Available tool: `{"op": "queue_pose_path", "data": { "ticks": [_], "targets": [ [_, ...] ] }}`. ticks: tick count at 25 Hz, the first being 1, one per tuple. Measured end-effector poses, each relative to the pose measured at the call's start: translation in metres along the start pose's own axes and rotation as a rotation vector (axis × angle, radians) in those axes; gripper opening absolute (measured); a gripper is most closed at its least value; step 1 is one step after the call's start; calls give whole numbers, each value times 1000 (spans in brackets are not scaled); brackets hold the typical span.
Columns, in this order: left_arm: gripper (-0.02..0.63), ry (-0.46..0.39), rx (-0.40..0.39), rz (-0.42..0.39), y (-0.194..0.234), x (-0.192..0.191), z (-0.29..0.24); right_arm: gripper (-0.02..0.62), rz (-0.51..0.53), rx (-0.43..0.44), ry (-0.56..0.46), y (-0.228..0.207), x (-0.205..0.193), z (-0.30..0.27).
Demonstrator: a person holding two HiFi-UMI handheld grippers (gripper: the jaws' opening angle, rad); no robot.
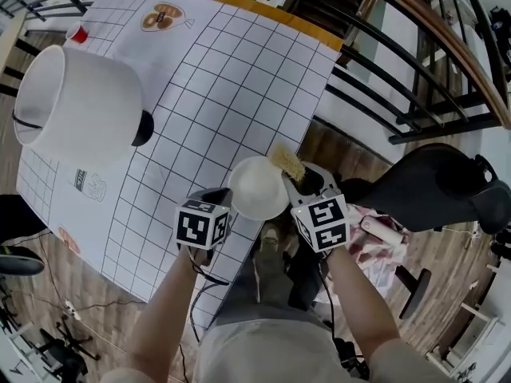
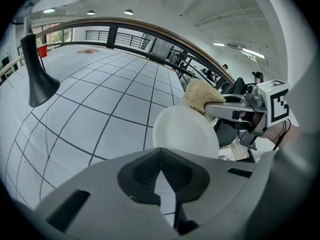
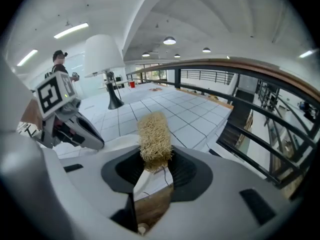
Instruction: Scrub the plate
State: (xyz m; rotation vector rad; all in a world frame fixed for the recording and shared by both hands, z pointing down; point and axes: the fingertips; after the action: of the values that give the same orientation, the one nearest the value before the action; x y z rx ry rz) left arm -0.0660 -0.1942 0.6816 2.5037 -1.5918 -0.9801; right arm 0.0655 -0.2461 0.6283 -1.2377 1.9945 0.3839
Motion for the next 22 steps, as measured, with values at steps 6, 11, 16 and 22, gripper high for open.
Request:
{"op": "queue_pose_path", "data": {
  "ticks": [6, 11, 16, 22],
  "targets": [
    [14, 1, -6, 7, -1, -4, 4, 135, 121, 194, 42, 85, 1, 13],
    [15, 6, -10, 22, 0, -6, 4, 135, 123, 217, 159, 106, -35, -2],
    [14, 30, -4, 36, 3, -13, 1, 135, 151, 229, 149, 96, -46, -7],
    [14, 23, 3, 40, 4, -12, 2, 135, 121, 136, 140, 51, -45, 0]
  ]
}}
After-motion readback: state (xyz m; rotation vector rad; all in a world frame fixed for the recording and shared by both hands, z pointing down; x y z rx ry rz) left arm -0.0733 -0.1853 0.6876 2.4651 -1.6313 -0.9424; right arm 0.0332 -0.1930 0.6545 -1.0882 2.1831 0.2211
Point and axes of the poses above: the fingertips, and each gripper's own axes: z backward along the fingers, y to its left, x out of its top, and after that the axes turned 7 degrees about -z, right-handed
